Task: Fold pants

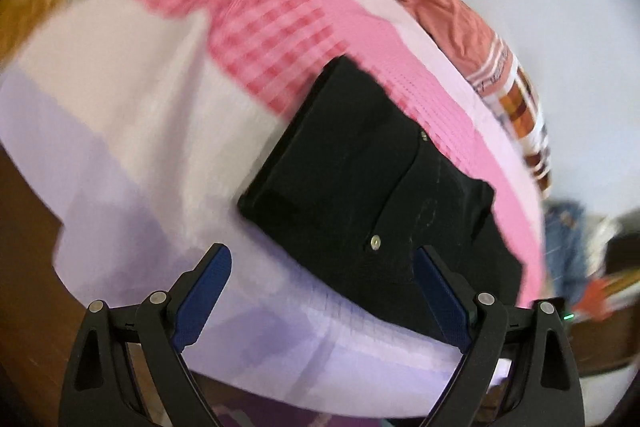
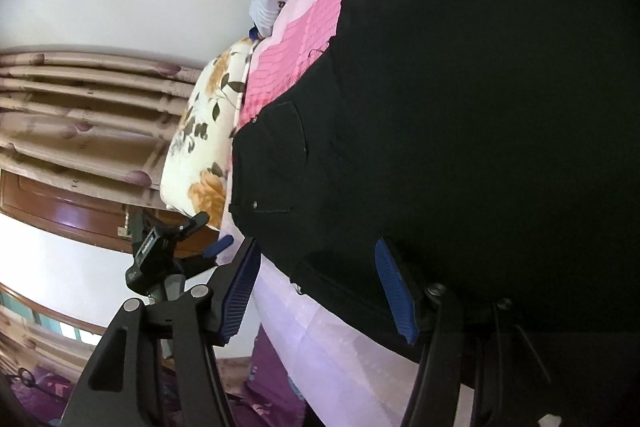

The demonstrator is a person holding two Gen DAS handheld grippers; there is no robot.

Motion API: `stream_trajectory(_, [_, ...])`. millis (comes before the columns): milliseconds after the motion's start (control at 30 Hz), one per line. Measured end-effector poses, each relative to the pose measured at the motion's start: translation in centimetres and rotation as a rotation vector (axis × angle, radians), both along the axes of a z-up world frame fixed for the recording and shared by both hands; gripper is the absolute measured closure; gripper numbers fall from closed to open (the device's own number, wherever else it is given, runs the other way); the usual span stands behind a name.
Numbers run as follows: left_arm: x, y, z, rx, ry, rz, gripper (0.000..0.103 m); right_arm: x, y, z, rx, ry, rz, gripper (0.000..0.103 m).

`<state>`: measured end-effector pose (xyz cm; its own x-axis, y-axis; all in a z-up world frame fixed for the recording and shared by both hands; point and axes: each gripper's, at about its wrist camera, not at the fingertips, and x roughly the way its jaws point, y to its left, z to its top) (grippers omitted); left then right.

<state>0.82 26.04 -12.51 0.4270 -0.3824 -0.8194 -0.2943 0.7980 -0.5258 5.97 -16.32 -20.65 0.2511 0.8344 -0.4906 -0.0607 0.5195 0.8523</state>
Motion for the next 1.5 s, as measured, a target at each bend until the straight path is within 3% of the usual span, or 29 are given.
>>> stream_trajectory(167, [-0.6, 1.6, -2.7, -0.255, 0.03, 0.06, 0.012, 0.1, -1.3, -0.8, 0.098, 0.035, -0.049, 0.047])
stream_trajectory(300, [-0.1, 2.5, -4.0, -0.333, 0.042, 0.099, 0.016, 0.2, -2.3, -1.4, 0.188, 0.065, -0.092, 0.047])
stream_trajectory(467, [1.2, 2.4, -4.0, -0.362, 0.015, 0.066, 0.017, 0.3, -2.4, -1.4, 0.213, 0.074, -0.108, 0.047])
stream_trajectory(567, [2.4, 2.2, -4.5, -0.333, 0.036, 0.055, 0.017, 0.2, -2.5, -1.3, 0.203, 0.072, -0.106, 0.047])
stream_trajectory(833, [2.2, 3.8, -5.9, -0.446, 0.041, 0.133, 0.017, 0.1, -2.6, -1.4, 0.227, 0.083, -0.125, 0.047])
stream_trajectory(933, [3.2, 3.8, -6.1, -0.466, 0.027, 0.108, 0.016, 0.1, -2.7, -1.4, 0.228, 0.084, -0.125, 0.047])
stream_trajectory(1000, [3.7, 3.8, -6.3, -0.501, -0.013, 0.08, 0.01, 0.1, -2.7, -1.5, 0.232, 0.086, -0.127, 0.047])
stream_trajectory(1167, [1.8, 5.0, -7.6, -0.634, -0.121, 0.142, 0.01, 0.3, -2.7, -1.6, 0.248, 0.093, -0.136, 0.047])
stream_trajectory(1367, [2.2, 3.3, -7.2, -0.628, -0.094, 0.063, 0.01, 0.5, -2.9, -1.7, 0.254, 0.096, -0.142, 0.047])
stream_trajectory(1500, [2.3, 4.1, -8.2, -0.715, -0.108, 0.129, 0.01, 0.6, -2.9, -1.8, 0.257, 0.097, -0.144, 0.047])
